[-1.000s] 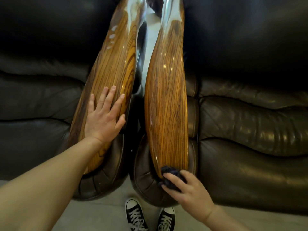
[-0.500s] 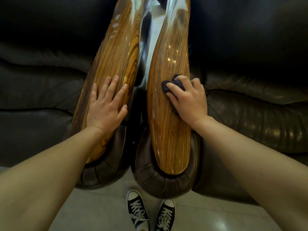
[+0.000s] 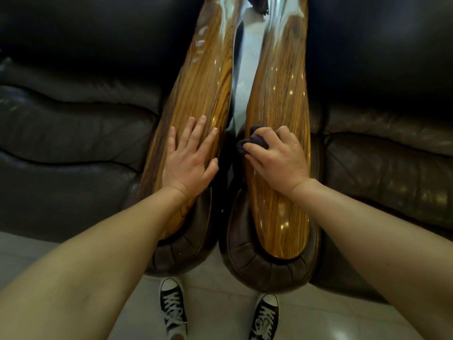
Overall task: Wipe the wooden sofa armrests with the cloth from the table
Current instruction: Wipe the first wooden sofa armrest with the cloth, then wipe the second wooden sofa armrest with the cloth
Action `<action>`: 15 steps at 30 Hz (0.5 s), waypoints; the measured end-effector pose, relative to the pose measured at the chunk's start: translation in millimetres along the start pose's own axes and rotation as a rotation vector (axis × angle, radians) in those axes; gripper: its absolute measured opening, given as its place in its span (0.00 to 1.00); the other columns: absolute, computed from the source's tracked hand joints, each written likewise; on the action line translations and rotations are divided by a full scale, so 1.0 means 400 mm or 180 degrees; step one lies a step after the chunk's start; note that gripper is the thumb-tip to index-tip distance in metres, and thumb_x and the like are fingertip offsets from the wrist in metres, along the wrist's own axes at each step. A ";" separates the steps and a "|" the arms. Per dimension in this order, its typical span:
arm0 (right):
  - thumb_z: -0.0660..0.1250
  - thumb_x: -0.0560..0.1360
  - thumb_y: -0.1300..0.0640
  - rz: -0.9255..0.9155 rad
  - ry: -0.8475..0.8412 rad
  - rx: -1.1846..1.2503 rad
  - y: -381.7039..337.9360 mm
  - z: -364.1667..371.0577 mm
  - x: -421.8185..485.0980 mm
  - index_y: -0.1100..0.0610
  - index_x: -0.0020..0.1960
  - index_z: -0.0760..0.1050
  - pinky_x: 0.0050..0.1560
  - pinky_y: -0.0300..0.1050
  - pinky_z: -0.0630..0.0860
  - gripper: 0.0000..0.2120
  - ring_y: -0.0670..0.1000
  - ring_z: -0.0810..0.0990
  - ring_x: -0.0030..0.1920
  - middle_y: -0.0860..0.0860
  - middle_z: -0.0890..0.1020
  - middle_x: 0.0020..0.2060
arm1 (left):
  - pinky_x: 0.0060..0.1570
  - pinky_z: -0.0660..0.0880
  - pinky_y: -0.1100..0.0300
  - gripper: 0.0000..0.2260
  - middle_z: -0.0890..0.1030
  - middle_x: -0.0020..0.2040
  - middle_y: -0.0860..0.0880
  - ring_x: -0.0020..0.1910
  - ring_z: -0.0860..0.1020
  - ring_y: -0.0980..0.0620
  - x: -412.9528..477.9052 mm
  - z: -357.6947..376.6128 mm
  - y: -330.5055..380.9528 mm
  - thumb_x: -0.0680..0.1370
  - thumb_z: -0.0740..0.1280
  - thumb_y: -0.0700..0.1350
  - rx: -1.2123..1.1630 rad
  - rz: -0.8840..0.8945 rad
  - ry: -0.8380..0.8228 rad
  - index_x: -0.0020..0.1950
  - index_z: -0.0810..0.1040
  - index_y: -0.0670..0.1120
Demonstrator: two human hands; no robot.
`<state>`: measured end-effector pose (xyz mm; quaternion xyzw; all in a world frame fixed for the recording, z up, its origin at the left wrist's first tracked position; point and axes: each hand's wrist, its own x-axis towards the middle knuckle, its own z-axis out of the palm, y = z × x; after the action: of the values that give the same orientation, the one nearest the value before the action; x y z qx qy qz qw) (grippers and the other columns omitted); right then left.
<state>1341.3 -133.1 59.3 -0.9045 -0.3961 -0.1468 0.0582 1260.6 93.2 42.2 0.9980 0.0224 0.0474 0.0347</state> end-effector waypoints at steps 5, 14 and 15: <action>0.62 0.81 0.47 0.0300 -0.0069 0.0110 -0.029 -0.022 0.071 0.51 0.56 0.81 0.41 0.49 0.73 0.12 0.57 0.74 0.47 0.54 0.79 0.52 | 0.75 0.44 0.38 0.30 0.47 0.82 0.50 0.79 0.41 0.51 -0.002 -0.022 -0.012 0.78 0.53 0.59 -0.0492 0.0062 -0.0106 0.80 0.54 0.52; 0.65 0.79 0.48 0.1394 0.0412 0.1517 -0.194 -0.031 0.217 0.50 0.65 0.78 0.56 0.43 0.72 0.16 0.49 0.73 0.57 0.48 0.76 0.59 | 0.77 0.50 0.46 0.28 0.59 0.79 0.46 0.79 0.51 0.51 -0.022 -0.069 -0.217 0.79 0.56 0.54 -0.1080 0.0279 0.0116 0.78 0.62 0.46; 0.64 0.79 0.48 0.1323 0.0263 0.1431 -0.212 -0.022 0.228 0.49 0.69 0.75 0.62 0.45 0.71 0.18 0.50 0.70 0.62 0.49 0.73 0.65 | 0.77 0.50 0.47 0.28 0.58 0.80 0.45 0.79 0.50 0.50 -0.009 -0.068 -0.236 0.79 0.56 0.54 -0.1035 0.0262 0.0126 0.78 0.61 0.47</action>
<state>1335.8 -13.7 94.9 -0.9239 -0.2224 -0.0771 0.3017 1250.5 188.8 62.1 0.9782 -0.0258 0.0714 0.1932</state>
